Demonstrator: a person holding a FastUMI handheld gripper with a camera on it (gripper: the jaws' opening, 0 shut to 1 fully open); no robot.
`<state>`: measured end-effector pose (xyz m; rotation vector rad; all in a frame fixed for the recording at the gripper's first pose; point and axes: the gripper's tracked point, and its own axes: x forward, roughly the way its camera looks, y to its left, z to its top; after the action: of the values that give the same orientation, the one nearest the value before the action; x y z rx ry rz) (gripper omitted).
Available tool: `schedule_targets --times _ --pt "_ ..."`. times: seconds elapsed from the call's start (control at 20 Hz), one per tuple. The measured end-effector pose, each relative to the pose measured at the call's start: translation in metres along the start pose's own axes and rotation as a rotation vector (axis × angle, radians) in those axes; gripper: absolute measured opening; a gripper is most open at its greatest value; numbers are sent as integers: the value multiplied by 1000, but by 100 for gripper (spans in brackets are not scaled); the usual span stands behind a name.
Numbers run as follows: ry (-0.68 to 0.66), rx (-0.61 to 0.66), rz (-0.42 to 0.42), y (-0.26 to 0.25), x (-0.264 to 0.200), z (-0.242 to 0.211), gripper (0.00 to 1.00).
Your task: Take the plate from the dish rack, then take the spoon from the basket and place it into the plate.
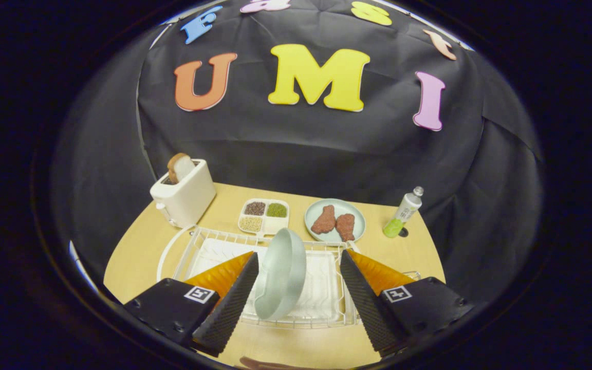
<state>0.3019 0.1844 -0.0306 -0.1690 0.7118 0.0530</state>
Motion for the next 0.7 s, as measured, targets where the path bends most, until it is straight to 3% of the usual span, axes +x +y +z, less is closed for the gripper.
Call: schedule_targets --times 0.35,0.5,0.65,0.7 --pt "204 -100 -265 7 30 0 92" --pt "264 -176 -435 -13 31 1 82" --pt "282 -208 -463 -10 36 4 73" --pt "298 -201 -468 -9 38 1 65"
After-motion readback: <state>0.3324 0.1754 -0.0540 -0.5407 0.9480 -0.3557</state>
